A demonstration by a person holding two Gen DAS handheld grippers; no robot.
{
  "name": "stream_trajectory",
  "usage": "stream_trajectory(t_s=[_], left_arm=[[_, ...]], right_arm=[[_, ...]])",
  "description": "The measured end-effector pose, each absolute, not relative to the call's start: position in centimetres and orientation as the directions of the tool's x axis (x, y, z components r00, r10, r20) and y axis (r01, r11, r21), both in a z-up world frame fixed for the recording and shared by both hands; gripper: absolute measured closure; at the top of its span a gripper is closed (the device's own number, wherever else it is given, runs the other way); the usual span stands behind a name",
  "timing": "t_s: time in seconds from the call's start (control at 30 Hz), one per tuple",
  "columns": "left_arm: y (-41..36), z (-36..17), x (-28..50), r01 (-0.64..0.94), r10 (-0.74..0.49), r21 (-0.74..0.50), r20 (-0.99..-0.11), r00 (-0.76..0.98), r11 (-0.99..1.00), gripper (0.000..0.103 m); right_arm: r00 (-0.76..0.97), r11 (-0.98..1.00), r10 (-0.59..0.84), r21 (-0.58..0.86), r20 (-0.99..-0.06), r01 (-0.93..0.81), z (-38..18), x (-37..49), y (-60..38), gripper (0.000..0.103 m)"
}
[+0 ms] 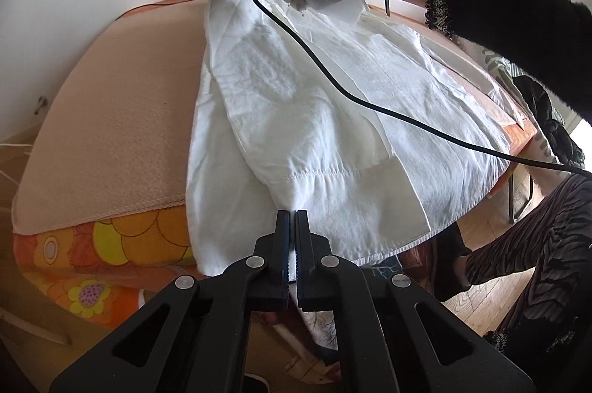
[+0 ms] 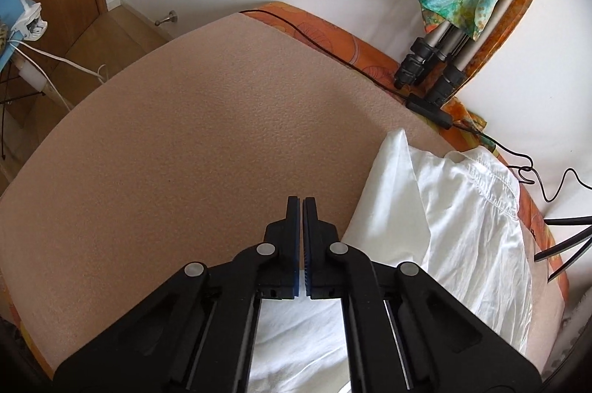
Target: Fold small clothes
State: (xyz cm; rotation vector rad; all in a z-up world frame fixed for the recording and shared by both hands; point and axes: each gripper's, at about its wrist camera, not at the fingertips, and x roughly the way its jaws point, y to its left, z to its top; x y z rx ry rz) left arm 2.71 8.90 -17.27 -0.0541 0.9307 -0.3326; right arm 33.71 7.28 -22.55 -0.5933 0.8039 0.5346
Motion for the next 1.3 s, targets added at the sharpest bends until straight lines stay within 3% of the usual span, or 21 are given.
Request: stream_trajectory(t_s=[0.23,0.4,0.43,0.47,0.53,0.57,0.83,1.07,1.2,1.3], left_arm=[[11.2,-15.9,2.0,0.2,-0.25,-0.159,-0.751,0.611,0.967,0.102],[10.9,-17.0,2.0,0.21,-0.261,-0.169,-0.778,0.572,0.963,0.102],[10.9,-17.2,2.1,0.209,-0.261,-0.169,-0.779,0.57,0.963,0.102],[10.9,-17.3,2.3,0.208,-0.26,-0.17,-0.782,0.567,0.963,0.102],[11.2,-17.2,2.5,0.196,-0.268,-0.189,-0.78,0.566,0.962,0.102],[11.5,-17.0,2.6,0.187,-0.274,-0.203,-0.777,0.567,0.961,0.102],[12.1,-15.9,2.6,0.172,-0.315,-0.265,-0.749,0.583,0.949,0.102],[11.0,-14.9,1.6,0.206,-0.322,-0.248,-0.724,0.61,0.947,0.102],[11.0,-14.8,1.4,0.211,-0.324,-0.246,-0.722,0.612,0.946,0.102],[10.9,-14.1,1.2,0.217,-0.319,-0.234,-0.707,0.63,0.948,0.102]], right_arm=[[0.614,0.779,0.238,-0.23,-0.752,-0.583,-20.1,35.4,6.4,0.103],[0.532,0.773,0.207,-0.196,-0.821,-0.603,-20.5,35.8,6.0,0.102],[0.535,0.778,0.174,-0.218,-0.827,-0.59,-20.4,35.3,5.6,0.094],[0.539,0.785,0.159,-0.225,-0.827,-0.577,-20.3,34.6,4.9,0.076],[0.559,0.814,0.134,-0.231,-0.818,-0.534,-19.8,32.6,2.5,0.05],[0.548,0.822,0.154,-0.201,-0.822,-0.533,-19.5,31.4,0.9,0.049],[0.414,0.831,0.269,-0.008,-0.87,-0.557,-19.9,19.7,-8.9,0.049],[0.239,0.803,0.369,0.179,-0.898,-0.568,-23.2,11.7,-9.7,0.05],[0.111,0.787,0.406,0.286,-0.907,-0.546,-26.5,9.2,-9.2,0.062],[0.071,0.778,0.442,0.343,-0.894,-0.526,-28.1,8.6,-8.9,0.089]])
